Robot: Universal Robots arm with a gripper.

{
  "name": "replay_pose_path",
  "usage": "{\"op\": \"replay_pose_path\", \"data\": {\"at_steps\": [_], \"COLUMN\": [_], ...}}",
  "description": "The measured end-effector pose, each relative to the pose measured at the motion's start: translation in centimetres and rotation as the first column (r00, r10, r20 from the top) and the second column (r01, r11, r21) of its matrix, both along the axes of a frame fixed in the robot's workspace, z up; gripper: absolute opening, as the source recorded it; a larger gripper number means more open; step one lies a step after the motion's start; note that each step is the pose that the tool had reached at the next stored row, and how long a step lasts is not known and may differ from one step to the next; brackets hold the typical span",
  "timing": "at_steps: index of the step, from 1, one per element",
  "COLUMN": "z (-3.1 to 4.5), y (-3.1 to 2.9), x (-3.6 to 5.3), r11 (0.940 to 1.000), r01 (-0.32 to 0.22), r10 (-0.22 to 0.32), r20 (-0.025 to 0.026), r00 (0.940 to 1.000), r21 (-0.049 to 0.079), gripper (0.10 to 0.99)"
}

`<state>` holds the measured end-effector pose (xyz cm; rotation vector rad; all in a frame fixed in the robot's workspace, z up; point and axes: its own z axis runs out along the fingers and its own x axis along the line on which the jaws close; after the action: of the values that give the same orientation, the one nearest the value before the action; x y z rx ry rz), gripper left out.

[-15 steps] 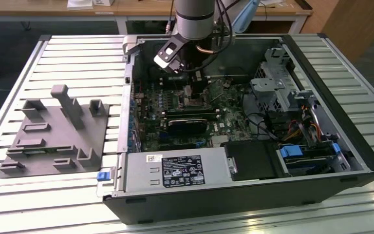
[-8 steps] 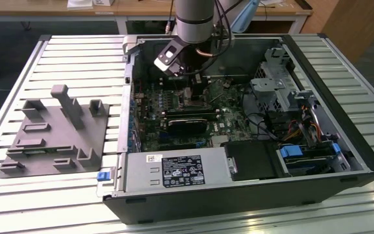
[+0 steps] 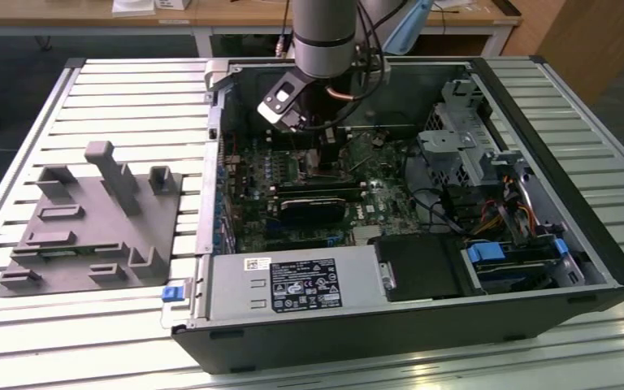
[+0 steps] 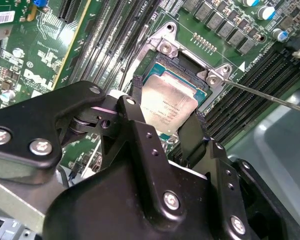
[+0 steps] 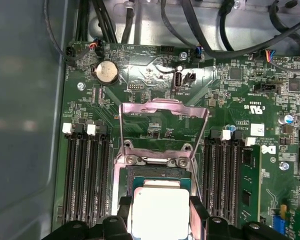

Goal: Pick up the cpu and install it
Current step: 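Place the cpu into insertion slot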

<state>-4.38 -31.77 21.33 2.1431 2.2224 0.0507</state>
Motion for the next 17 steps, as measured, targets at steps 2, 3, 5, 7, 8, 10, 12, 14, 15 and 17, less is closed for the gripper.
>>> {"op": "replay_pose_path", "data": {"at_steps": [2, 3, 5, 7, 8, 10, 12, 14, 15, 17], "z": [-0.18, -0.27, -0.46, -0.63, -0.71, -0.85, -1.0, -1.16, -1.24, -1.38], "y": [0.05, 0.08, 0.15, 0.23, 0.26, 0.3, 0.33, 0.35, 0.37, 0.4], "x": [0.01, 0.01, 0.01, 0.01, 0.01, 0.01, 0.01, 0.01, 0.01, 0.01], "r11": [1.0, 1.0, 1.0, 1.0, 1.0, 1.0, 1.0, 1.0, 1.0, 1.0], "r01": [0.0, 0.0, 0.0, 0.0, 0.0, 0.0, 0.0, 0.0, 0.0, 0.0], "r10": [0.0, 0.0, 0.0, 0.0, 0.0, 0.0, 0.0, 0.0, 0.0, 0.0], "r20": [-0.0001, -0.0002, -0.0003, -0.0005, -0.0004, -0.0005, -0.0005, -0.0006, -0.0008, -0.001], "r00": [1.0, 1.0, 1.0, 1.0, 1.0, 1.0, 1.0, 1.0, 1.0, 1.0], "r21": [0.0, 0.0, -0.001, -0.001, -0.001, -0.001, -0.001, -0.001, -0.001, -0.001], "gripper": [0.541, 0.541, 0.541, 0.541, 0.541, 0.541, 0.541, 0.541, 0.541, 0.541]}}
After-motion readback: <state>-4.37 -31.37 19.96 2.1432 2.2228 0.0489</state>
